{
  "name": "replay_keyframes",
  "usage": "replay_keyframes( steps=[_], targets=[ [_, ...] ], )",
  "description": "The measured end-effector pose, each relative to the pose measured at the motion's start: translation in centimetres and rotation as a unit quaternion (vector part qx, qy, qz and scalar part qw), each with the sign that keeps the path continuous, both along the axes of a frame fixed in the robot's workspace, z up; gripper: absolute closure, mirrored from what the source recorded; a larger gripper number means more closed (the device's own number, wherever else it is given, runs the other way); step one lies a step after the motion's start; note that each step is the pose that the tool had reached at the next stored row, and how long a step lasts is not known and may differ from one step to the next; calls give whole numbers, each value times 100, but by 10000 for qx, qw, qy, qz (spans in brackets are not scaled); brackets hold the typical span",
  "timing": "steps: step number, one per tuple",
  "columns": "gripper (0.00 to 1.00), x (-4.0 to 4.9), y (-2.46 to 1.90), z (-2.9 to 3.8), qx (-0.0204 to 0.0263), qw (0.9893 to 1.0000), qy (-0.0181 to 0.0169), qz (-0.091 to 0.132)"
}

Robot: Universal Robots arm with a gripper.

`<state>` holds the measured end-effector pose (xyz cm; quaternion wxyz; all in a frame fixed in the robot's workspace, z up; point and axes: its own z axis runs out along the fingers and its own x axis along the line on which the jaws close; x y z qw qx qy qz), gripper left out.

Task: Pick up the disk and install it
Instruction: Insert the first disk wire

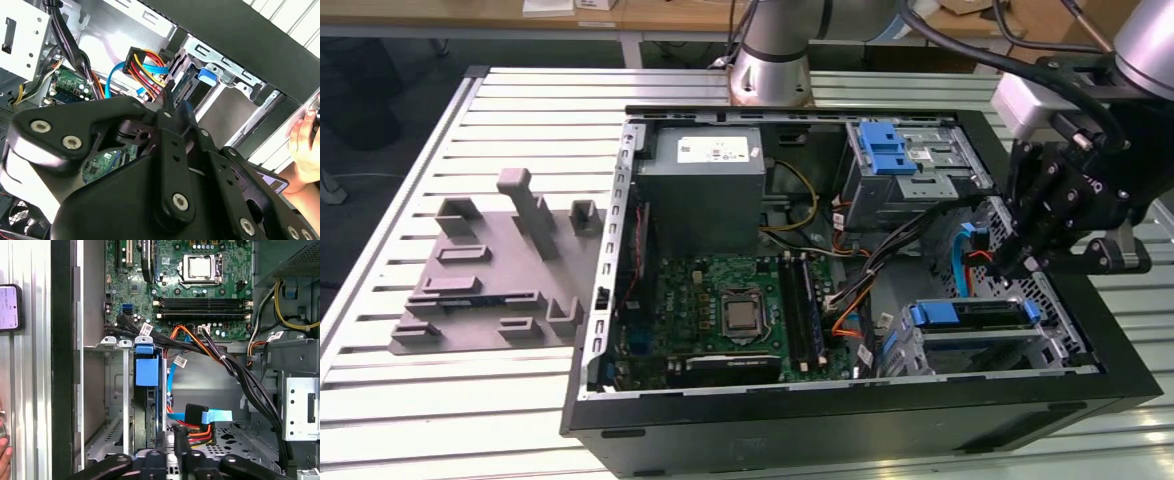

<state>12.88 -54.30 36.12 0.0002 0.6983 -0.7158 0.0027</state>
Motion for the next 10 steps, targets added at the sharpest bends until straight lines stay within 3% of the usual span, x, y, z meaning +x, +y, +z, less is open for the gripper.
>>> replay_keyframes(
  steps=[1,7,10],
  targets=[
    [75,-7,9,-2,1,10000,-2,-1],
    [75,-15,74,-28,1,10000,-6,-4],
    [75,-16,85,-53,2,10000,-6,-7]
  ],
)
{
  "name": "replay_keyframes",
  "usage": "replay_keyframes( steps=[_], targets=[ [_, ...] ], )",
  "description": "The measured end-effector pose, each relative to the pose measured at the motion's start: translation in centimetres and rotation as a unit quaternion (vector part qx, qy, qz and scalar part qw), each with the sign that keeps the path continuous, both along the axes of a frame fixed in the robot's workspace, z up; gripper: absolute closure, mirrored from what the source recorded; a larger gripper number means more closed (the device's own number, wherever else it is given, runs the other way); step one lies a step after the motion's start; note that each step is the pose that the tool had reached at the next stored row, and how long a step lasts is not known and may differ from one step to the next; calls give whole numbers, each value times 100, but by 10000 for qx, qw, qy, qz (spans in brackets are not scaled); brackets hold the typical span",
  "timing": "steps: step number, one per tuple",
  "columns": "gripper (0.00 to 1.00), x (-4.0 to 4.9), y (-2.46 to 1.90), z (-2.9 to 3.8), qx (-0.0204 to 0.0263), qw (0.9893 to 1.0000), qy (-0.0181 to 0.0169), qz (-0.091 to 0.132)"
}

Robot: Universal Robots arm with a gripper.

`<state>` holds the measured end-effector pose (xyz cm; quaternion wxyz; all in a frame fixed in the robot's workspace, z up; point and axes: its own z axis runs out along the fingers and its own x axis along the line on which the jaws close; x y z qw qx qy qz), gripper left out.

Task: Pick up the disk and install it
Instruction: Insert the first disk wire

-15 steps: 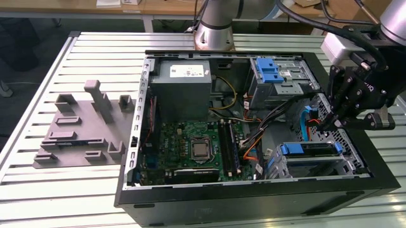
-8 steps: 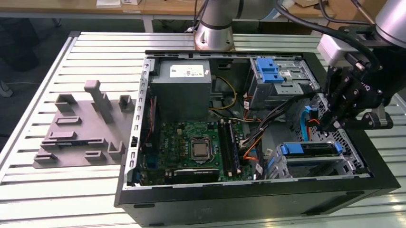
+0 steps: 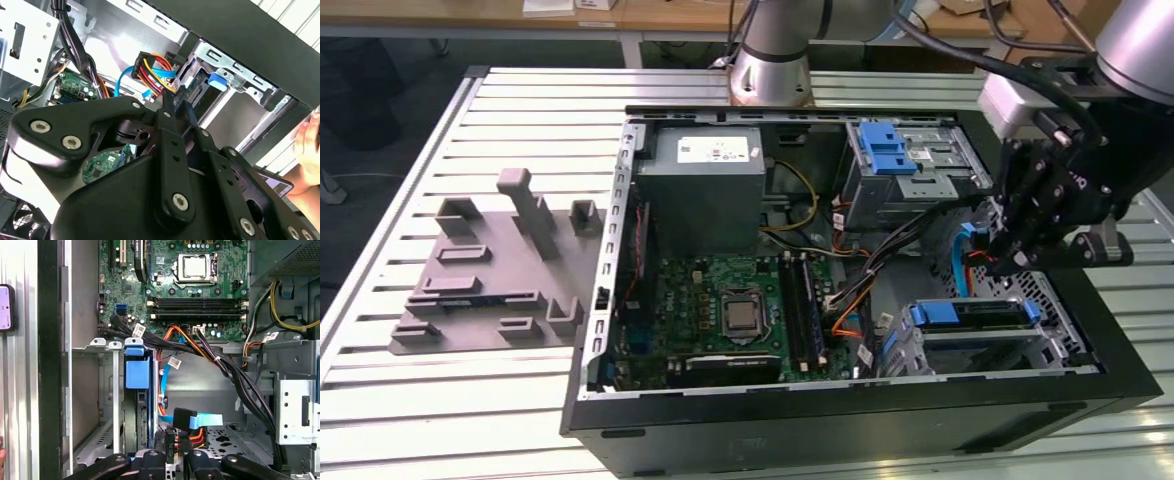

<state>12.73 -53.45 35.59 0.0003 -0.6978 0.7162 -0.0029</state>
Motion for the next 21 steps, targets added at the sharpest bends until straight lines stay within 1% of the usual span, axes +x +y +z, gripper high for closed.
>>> replay_keyframes(
  steps=[4,8,10,11,12,17,21],
  targets=[
    [75,0,12,-27,-1,10000,0,-4],
    [75,0,12,-34,-2,10000,0,-5],
    [76,0,12,-35,-1,10000,0,-5],
    [83,0,12,-35,-1,10000,0,-5],
    [83,0,11,-36,-1,10000,0,-5],
    [83,0,-9,-36,-1,10000,0,-5],
    [83,1,-34,-41,-1,10000,0,-5]
  ],
)
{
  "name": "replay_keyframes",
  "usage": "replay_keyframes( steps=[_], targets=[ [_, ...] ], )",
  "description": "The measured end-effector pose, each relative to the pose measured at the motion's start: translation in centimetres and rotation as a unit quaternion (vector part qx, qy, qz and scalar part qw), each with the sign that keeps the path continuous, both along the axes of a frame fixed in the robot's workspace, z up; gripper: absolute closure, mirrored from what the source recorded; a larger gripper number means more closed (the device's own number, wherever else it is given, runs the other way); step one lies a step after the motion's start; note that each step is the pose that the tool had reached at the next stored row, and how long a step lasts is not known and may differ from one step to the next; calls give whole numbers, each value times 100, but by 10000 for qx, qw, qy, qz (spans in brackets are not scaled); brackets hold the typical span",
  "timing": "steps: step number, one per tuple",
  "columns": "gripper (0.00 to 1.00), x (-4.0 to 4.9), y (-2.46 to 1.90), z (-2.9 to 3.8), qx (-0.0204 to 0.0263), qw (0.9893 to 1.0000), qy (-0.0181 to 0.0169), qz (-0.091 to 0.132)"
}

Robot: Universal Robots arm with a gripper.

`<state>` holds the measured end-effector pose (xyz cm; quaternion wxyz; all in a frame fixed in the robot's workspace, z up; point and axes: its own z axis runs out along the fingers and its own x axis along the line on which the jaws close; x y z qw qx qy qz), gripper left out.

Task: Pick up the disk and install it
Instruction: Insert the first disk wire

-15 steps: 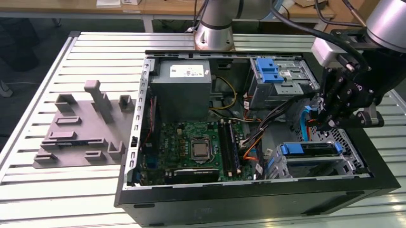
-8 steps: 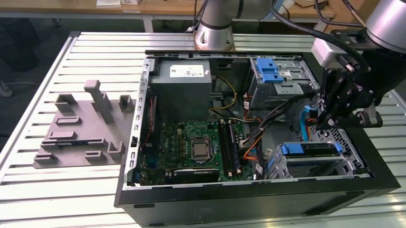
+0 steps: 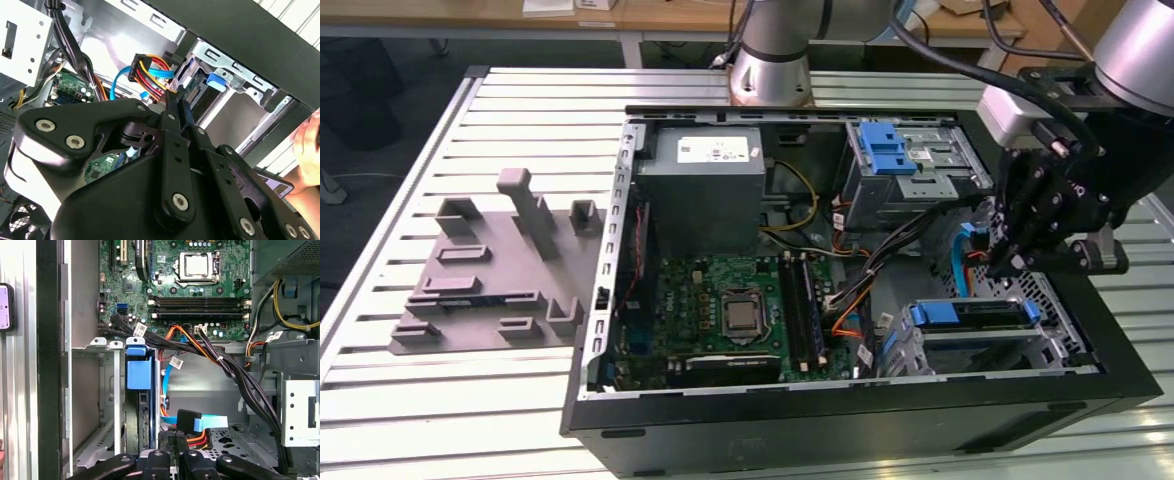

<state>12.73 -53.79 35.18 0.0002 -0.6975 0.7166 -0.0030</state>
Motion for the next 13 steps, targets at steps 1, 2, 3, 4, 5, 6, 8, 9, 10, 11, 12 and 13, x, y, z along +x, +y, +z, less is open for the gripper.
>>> replay_keyframes(
  steps=[1,2,3,4,5,6,8,9,10,11,12,13],
  targets=[
    [83,0,-6,-2,0,10000,0,0],
    [83,0,-13,-5,0,10000,0,0],
    [83,0,-21,-9,0,10000,0,0],
    [83,0,-27,-13,0,10000,0,0],
    [83,0,-31,-15,0,10000,0,0],
    [83,0,-31,-15,0,10000,0,0],
    [83,0,-32,-15,0,10000,0,0],
    [83,0,-32,-18,-1,10000,0,0],
    [83,-1,-39,-22,-1,10000,0,1],
    [83,-1,-59,-24,-3,10000,0,0],
    [83,-2,-83,-28,-4,10000,0,0],
    [83,-3,-103,-33,-5,10000,2,-1]
  ],
)
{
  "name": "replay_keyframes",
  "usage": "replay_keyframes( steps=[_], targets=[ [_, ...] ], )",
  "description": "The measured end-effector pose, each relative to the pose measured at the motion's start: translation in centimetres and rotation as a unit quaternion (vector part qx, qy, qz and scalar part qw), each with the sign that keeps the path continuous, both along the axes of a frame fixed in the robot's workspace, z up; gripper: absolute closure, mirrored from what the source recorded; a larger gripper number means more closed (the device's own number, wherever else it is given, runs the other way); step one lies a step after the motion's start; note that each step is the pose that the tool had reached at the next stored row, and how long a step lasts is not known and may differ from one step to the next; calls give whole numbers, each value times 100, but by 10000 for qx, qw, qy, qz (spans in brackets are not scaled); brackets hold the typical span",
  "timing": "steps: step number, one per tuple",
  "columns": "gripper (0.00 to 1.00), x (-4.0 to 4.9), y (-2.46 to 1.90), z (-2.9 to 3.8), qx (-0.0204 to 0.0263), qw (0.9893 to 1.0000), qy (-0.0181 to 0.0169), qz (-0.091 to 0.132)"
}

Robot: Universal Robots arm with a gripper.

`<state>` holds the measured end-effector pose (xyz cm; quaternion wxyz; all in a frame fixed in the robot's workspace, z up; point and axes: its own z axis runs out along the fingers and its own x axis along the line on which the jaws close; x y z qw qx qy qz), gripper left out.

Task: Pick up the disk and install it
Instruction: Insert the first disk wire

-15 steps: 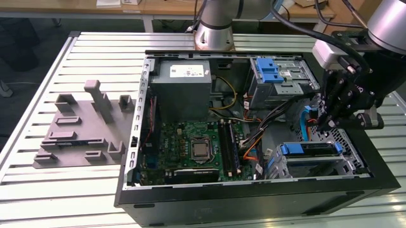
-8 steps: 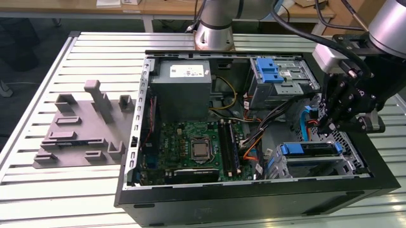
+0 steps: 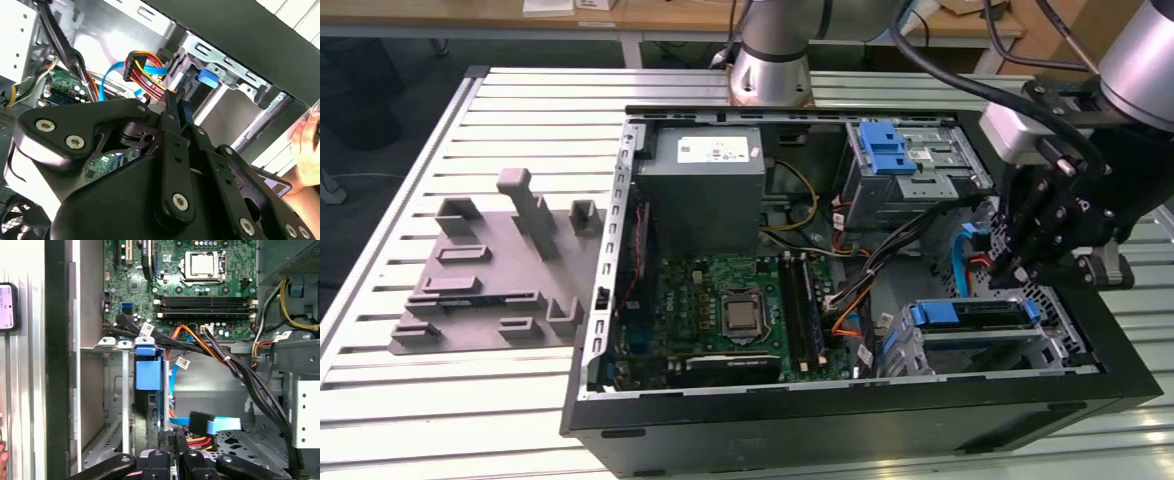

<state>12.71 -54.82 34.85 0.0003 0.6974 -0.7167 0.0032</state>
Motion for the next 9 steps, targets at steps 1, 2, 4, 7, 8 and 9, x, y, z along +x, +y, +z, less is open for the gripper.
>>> replay_keyframes(
  steps=[1,2,4,7,8,9],
  targets=[
    [83,0,-15,-5,-3,10000,4,-1],
    [83,-1,-24,-11,-7,10000,10,-2],
    [83,0,-25,-28,-8,10000,40,-8],
    [83,2,-25,-52,-8,9999,130,-43],
    [83,5,-25,-57,-9,9999,152,-51],
    [83,10,-27,-63,-9,9998,164,-57]
  ],
)
